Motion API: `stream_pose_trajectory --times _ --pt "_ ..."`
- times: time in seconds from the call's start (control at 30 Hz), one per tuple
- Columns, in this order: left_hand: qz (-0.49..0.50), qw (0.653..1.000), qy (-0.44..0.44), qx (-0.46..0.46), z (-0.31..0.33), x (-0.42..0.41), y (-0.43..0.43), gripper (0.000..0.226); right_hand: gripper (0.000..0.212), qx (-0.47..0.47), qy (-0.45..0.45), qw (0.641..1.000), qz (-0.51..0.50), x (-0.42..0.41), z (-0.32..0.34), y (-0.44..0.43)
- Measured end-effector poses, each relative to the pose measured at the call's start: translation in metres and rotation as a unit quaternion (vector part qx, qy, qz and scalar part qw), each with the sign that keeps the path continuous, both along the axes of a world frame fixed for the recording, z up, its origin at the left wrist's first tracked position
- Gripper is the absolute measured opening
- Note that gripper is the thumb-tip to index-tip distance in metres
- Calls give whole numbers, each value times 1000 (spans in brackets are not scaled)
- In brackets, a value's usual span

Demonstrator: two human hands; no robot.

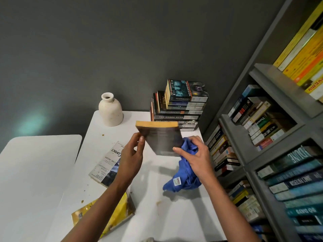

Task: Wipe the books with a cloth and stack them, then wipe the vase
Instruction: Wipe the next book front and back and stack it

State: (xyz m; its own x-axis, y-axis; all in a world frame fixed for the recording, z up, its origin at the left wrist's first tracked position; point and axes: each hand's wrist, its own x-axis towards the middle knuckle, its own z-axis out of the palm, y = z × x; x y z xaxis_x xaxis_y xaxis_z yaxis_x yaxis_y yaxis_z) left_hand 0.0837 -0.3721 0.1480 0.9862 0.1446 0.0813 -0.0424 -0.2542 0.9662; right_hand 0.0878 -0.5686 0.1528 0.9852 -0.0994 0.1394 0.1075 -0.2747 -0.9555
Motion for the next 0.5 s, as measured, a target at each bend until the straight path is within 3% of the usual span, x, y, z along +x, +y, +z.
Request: stream_pose_trajectory --times 0.07,0.17,0.23,0.3,0.37,0.5 --pt "32 991 91 -93 6 -1 -7 30 22 -57 -75 995 -27 1 3 1" --pt "44 947 195 -253 22 -3 -13 50 18 -180 -169 966 -78 -3 3 3" --pt "28 929 214 -301 30 -4 -15 55 21 -257 -199 939 -113 -5 2 4" --pt "10 927 218 -304 34 -2 -20 44 27 -308 -210 918 -135 -7 0 4" --pt "6 930 209 -301 34 1 -25 28 29 -320 -213 912 -139 -7 0 1" --pt "-10 942 172 -289 29 8 -27 24 24 -211 -162 958 -111 -5 0 -19"
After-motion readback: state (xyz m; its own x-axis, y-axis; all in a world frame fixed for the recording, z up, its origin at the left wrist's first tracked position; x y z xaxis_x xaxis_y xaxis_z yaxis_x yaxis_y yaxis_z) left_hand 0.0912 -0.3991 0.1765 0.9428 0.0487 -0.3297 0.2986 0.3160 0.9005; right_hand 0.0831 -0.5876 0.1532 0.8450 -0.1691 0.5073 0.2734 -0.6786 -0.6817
